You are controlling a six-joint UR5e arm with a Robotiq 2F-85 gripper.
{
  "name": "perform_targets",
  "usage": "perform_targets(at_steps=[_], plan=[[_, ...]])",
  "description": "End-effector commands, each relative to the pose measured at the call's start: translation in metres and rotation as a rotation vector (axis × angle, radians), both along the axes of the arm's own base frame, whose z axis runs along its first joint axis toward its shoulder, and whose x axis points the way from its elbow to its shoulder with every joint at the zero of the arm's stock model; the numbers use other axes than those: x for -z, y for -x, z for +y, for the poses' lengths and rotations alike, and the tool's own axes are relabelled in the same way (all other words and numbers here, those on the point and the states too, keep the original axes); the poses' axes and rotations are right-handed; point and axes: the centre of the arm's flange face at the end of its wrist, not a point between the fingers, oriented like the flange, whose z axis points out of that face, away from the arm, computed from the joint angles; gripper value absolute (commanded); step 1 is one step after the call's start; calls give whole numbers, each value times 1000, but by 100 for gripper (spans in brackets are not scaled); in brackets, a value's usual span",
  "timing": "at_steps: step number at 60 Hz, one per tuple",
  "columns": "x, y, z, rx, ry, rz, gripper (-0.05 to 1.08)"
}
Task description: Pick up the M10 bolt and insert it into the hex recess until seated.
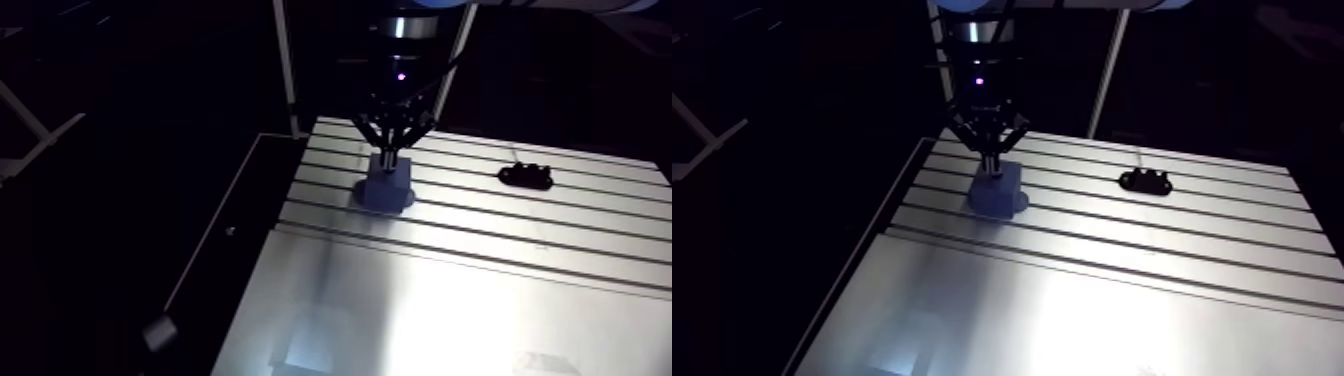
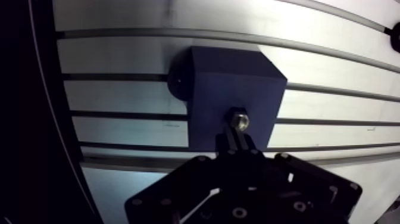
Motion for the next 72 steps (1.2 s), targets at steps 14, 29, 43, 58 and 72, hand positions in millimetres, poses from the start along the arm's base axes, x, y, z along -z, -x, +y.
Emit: perform_targets(at_steps=[14, 29, 43, 58, 72], plan=[[2, 1, 0, -1, 0, -1, 108], [2, 1, 0, -2, 1, 1, 108], [5, 0, 0, -1, 0, -5, 108], [6, 0, 0, -2, -2, -5, 108], [5, 0, 0, -3, -1, -3, 108]])
